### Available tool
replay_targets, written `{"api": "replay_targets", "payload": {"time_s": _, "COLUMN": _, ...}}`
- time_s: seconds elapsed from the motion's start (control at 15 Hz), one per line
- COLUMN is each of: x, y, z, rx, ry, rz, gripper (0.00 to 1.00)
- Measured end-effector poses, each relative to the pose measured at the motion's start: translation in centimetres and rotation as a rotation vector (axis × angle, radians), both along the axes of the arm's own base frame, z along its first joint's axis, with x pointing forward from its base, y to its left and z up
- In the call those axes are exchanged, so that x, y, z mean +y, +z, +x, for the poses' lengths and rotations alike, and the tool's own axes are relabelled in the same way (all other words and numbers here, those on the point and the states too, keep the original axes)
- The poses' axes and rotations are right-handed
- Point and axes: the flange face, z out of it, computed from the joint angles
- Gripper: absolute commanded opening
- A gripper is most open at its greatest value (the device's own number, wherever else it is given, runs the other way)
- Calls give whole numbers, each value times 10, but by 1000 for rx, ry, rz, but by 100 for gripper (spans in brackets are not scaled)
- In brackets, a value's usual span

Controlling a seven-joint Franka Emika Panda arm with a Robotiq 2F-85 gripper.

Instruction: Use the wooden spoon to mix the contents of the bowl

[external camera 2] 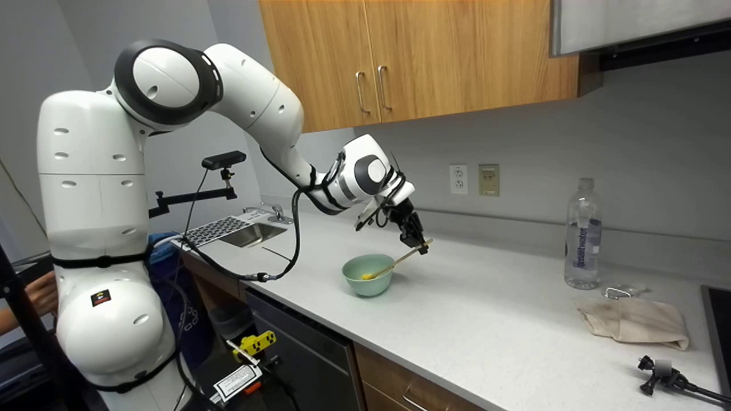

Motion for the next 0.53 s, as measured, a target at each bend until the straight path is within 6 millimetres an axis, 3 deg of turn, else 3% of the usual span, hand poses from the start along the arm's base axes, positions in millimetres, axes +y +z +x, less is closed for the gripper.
{"api": "replay_targets", "payload": {"time_s": 0.27, "x": 4, "y": 38, "z": 3, "rx": -132, "ry": 62, "rz": -78, "gripper": 4}}
{"api": "replay_targets", "payload": {"time_s": 0.53, "x": 16, "y": 85, "z": -6, "rx": -273, "ry": 161, "rz": -197, "gripper": 4}}
